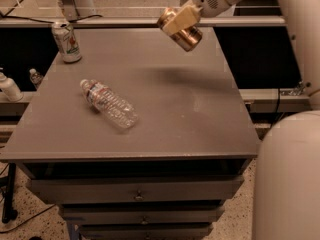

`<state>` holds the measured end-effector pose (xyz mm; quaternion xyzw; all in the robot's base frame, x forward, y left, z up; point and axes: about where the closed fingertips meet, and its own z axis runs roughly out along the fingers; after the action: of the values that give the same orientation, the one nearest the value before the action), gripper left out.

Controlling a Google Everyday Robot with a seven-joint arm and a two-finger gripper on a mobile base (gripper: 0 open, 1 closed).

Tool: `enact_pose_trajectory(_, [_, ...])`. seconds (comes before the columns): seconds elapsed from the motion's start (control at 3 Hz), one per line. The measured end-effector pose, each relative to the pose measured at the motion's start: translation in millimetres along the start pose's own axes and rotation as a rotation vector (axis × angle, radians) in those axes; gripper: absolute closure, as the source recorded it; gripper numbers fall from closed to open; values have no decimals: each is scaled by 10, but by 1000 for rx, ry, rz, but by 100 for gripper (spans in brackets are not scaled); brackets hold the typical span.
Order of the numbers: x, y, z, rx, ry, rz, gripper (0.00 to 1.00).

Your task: Place orange can upright

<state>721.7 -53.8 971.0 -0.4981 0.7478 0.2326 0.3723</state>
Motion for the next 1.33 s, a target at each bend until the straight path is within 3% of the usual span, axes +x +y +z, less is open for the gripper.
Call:
enact_pose_trajectory(0.33, [29,166,-199,-60,-186,33,100])
enact_pose_trajectory(1.0, [40,520,-328,-87,-521,-2,100])
enact_pose_trajectory(1.33, [40,517,-325,-88,-520,-1,100])
